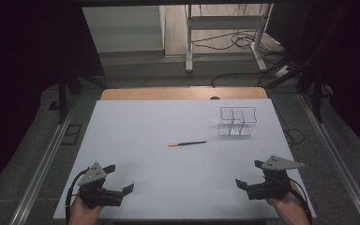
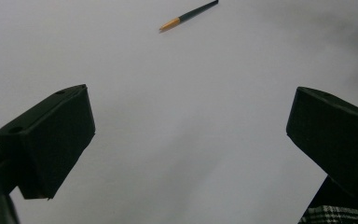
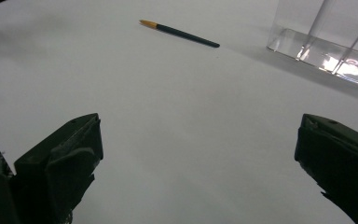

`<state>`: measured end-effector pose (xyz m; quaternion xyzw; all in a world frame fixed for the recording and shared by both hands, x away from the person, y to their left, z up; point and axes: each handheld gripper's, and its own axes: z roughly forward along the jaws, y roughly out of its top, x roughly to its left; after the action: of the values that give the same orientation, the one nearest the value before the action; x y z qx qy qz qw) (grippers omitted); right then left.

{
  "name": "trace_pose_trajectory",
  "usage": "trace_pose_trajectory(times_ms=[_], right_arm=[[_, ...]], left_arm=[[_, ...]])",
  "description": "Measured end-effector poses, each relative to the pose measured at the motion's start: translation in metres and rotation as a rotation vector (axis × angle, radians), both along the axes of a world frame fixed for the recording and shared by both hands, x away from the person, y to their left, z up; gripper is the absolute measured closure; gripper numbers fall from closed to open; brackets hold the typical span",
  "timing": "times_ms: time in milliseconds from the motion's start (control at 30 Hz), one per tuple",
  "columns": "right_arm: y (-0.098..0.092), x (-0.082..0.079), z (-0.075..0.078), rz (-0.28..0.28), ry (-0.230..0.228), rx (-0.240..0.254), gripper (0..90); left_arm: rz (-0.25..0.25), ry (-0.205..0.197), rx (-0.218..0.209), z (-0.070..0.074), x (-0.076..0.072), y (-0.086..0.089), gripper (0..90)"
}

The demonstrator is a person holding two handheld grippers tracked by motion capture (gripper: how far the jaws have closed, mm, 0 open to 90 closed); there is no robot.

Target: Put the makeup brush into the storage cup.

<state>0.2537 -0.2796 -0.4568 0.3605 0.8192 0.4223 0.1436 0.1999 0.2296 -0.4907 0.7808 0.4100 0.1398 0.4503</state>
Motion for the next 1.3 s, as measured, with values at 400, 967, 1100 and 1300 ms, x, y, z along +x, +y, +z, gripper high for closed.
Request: trace_pose_trajectory(times_ms=[400,967,1100,1300], right_arm=[[0.005,0.013,0.008,0.000,0.018,-0.010,2.0],[0.018,0.031,0.014,0.034,0.010,-0.042,2.3],[0.020,0.036,0.014,0.040,0.003,-0.052,2.3],[0.024,0.045,0.015,0.042,-0.001,-0.048,2.4]], left_arm=[[0.000,0.003,0.000,0.000,0.000,0.000,1.5],[0.001,0.006,-0.003,0.000,-0.001,0.001,1.5],[0.001,0.006,-0.003,0.000,-0.001,0.001,1.6],[0.001,0.006,-0.004,0.000,-0.001,0.001,1.6]])
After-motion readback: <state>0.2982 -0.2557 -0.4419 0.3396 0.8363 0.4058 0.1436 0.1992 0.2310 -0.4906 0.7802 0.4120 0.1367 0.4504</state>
